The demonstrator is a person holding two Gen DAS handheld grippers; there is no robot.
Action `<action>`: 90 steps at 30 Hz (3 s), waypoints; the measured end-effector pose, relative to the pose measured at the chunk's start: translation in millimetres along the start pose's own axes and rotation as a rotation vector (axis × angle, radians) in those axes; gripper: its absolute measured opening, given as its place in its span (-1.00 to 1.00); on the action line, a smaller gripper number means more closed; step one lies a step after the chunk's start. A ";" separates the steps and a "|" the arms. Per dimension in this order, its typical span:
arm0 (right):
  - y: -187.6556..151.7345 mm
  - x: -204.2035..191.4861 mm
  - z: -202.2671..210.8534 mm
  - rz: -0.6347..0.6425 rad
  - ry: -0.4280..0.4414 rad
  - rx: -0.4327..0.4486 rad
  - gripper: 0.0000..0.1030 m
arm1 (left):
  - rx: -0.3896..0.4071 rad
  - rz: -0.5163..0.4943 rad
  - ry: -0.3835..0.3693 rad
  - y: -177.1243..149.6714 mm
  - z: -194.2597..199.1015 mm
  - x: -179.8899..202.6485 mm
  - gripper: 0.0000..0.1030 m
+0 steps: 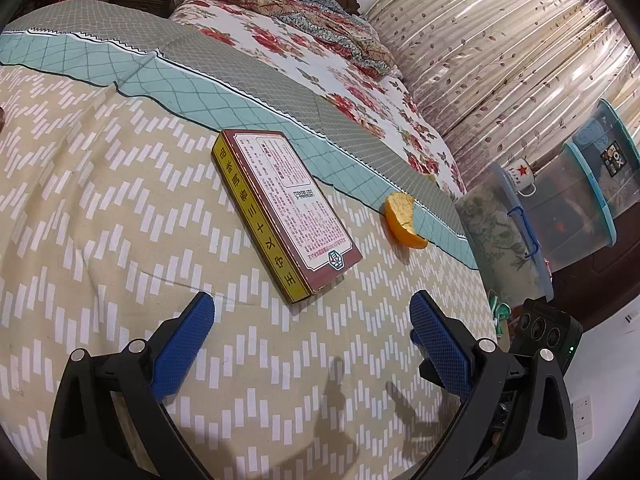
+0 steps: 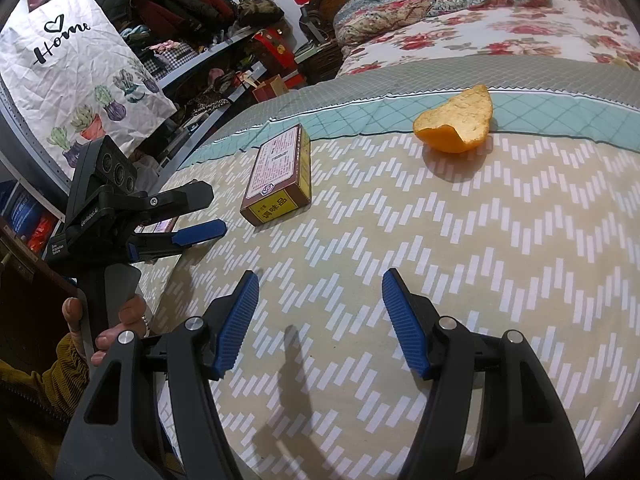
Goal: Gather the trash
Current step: 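Move both open grippers back over the bed toward the brown box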
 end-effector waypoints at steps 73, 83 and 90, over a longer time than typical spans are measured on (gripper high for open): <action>4.2 1.7 -1.4 -0.014 -0.002 0.008 0.30 | 0.043 -0.245 0.351 -4.1 -13.4 15.6 0.30; 2.8 1.8 -1.5 -0.013 -0.005 0.008 0.30 | 0.005 -0.309 0.265 -27.6 -6.1 24.9 0.30; 2.9 2.1 -1.4 -0.012 -0.005 0.008 0.30 | 0.006 -0.316 0.292 -30.7 -6.4 27.6 0.36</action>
Point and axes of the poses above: each gripper's, at about its wrist camera, not at the fingertips, and z roughly against the way its jaws point, x to its right, y to its top, the point moved 6 cm from there along -z, roughly the way its jaws point, and after that the axes turned 1 degree about -y, right-handed, at the moved point
